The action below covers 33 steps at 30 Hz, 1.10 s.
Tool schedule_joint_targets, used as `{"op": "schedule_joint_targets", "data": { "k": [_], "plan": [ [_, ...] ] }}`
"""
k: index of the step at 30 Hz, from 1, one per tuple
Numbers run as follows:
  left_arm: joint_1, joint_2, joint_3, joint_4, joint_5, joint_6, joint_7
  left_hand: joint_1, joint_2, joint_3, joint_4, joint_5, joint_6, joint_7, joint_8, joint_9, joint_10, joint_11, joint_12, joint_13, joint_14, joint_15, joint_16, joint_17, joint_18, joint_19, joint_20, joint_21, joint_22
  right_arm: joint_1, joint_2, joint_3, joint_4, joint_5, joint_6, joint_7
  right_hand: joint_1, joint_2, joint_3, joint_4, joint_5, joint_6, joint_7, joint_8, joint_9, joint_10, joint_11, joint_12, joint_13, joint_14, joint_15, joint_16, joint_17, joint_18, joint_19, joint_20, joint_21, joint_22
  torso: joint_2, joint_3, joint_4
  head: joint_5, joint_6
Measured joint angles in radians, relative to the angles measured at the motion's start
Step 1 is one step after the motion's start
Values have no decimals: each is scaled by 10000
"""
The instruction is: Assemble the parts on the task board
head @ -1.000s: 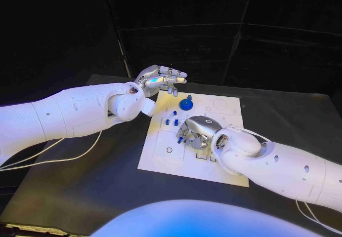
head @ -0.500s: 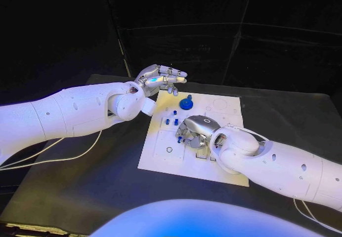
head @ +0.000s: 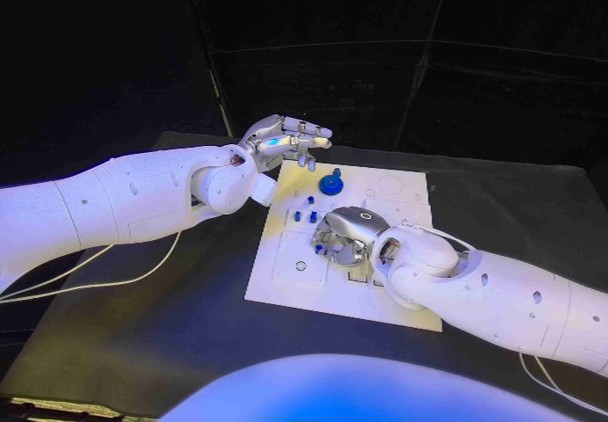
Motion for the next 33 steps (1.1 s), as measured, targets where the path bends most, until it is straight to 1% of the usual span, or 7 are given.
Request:
{"op": "schedule_joint_targets", "data": {
  "k": [3,5,11,18,26,29,33],
  "plan": [
    [0,1,0,-3,0,11,-34,0,0,0,0,0,0,0,0,0,0,0,0,0,0,0,0,0,0,0,0,0,1,-1,0,-2,-22,16,3,19,-180,-72,0,0,0,-238,127,-198,-31,-299,140,-196,-48,-19,30,0,-2,0,-118,54,-120,-144,0,0,0,5,-1],
    [0,1,0,-3,0,19,-52,0,0,0,0,0,0,0,0,0,0,0,0,0,0,0,0,0,-1,0,0,0,1,-1,-2,-3,-36,28,-1,28,-276,-168,-29,-29,0,-460,242,-340,-35,-668,263,-388,-75,-20,167,0,-56,0,-245,134,-244,-353,-1,0,1,8,-2],
    [1,-2,0,-7,-2,41,-90,0,0,0,0,0,0,0,-1,0,1,0,0,0,0,0,0,1,0,0,0,0,1,-2,-27,-6,-59,92,-103,76,-390,-282,-197,-196,50,-951,316,-429,-35,-1830,486,-703,-69,-107,360,-349,-709,1,-715,317,-700,-1056,-4,1,4,14,-2],
    [2,-2,0,-26,-2,53,-112,0,0,1,0,0,0,0,-1,0,1,0,0,0,0,0,0,1,0,0,0,0,1,-3,-215,-6,133,225,-434,221,-524,-276,-317,-316,193,-1011,325,-429,-16,-1980,475,-544,-21,-108,361,-349,-781,1,-728,331,-731,-1141,-4,12,4,22,19],
    [2,5,0,-82,-2,50,-113,0,0,1,0,0,0,0,-2,0,1,0,0,0,0,0,0,-8,0,0,0,0,-7,3,-1002,3,937,525,-925,404,-573,-227,-402,-342,386,-1011,325,-429,4,-1980,475,-201,10,-108,361,-227,-674,1,-728,331,-658,-940,-12,12,-9,-48,116],
    [2,4,0,-104,-2,46,-101,0,0,1,0,0,0,0,-2,0,1,0,0,-1,0,0,0,-8,0,0,0,0,-6,105,-1399,2,1248,635,-1018,415,-573,-227,-430,-370,386,-975,289,-429,4,-1916,419,-104,19,-108,361,-195,-664,1,-728,331,-658,-940,-16,12,-22,-126,181],
    [2,5,0,-136,-2,45,-91,0,0,1,0,0,0,0,-3,0,1,0,0,0,0,0,0,-8,0,0,0,0,-6,587,-1813,3,1338,770,-984,344,-611,-189,-514,-342,386,-1047,248,-428,-4,-1796,405,53,19,-70,322,-80,-507,0,-593,314,-570,-817,-16,14,-27,-265,246]
  ]
}}
